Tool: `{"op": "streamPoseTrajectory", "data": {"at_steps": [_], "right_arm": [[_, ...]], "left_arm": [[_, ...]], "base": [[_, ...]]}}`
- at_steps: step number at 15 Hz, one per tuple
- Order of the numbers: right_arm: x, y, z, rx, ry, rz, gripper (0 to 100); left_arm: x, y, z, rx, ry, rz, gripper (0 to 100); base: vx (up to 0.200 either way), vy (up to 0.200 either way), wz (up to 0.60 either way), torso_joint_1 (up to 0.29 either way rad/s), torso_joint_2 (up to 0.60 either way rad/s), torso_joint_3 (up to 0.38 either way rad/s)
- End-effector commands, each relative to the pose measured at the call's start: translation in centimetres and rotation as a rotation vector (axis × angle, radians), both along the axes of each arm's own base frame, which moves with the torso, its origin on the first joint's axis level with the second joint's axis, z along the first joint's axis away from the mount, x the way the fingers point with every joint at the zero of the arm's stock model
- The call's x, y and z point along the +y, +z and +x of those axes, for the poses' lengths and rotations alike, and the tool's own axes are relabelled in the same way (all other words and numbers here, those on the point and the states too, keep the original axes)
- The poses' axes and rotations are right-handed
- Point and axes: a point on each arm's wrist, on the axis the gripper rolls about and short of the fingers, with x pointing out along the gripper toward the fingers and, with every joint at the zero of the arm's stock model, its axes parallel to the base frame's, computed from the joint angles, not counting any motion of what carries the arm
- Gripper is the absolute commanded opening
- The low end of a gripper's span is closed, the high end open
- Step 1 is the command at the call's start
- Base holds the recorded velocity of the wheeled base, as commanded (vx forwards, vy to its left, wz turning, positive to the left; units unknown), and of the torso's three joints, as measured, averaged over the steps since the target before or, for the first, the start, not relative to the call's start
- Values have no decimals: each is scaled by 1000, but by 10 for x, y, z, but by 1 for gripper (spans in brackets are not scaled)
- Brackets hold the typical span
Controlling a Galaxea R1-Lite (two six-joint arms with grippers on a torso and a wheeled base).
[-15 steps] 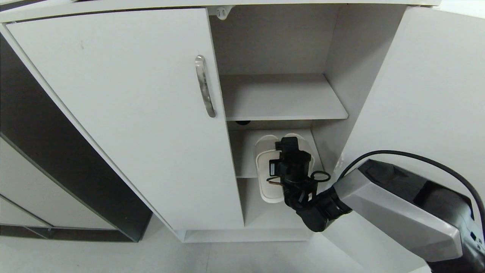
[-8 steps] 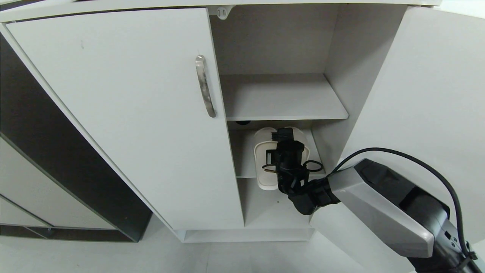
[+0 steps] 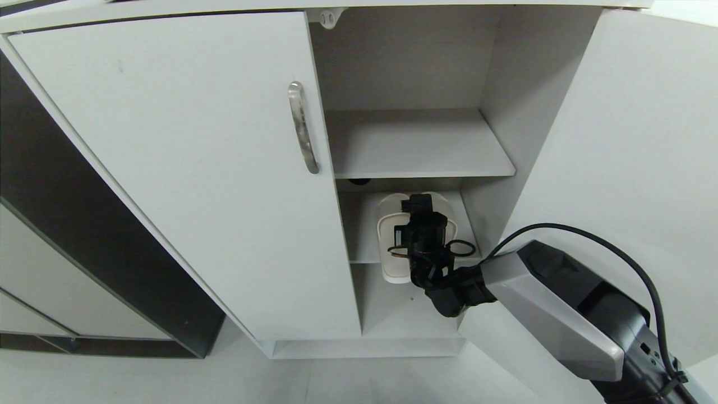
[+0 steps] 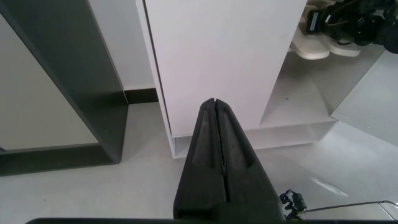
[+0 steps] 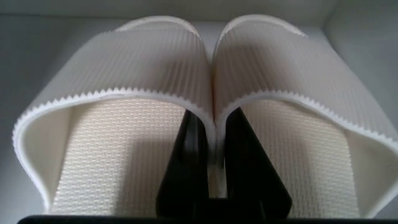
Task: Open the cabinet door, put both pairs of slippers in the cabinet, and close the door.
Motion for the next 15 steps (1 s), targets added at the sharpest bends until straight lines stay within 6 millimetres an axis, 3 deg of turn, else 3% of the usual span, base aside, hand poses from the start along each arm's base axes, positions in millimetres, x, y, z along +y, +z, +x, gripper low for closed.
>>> {"op": "streamPoseTrajectory", "data": {"at_steps": [1,2,10,11,15], "right_arm": [[0,-1,1,0,-1,-1,0],[0,-2,0,1,-2,-1,100],[-6,11,-23,25,10,-18,100],[-8,14,-31,26,15,-19,100],[-15,28,-91,38,65,-28,100]], "left_arm": [[0,0,0,1,1,-1,0],[0,0,0,1,1,-1,0],[0,0,0,1,16,-2,0],[0,0,0,1,16,-2,0],[0,0,0,1,16,-2,0]], "base": [[0,0,0,0,0,0],[0,0,0,0,0,0],[0,0,0,0,0,0],[0,0,0,0,0,0],[0,0,0,0,0,0]]}}
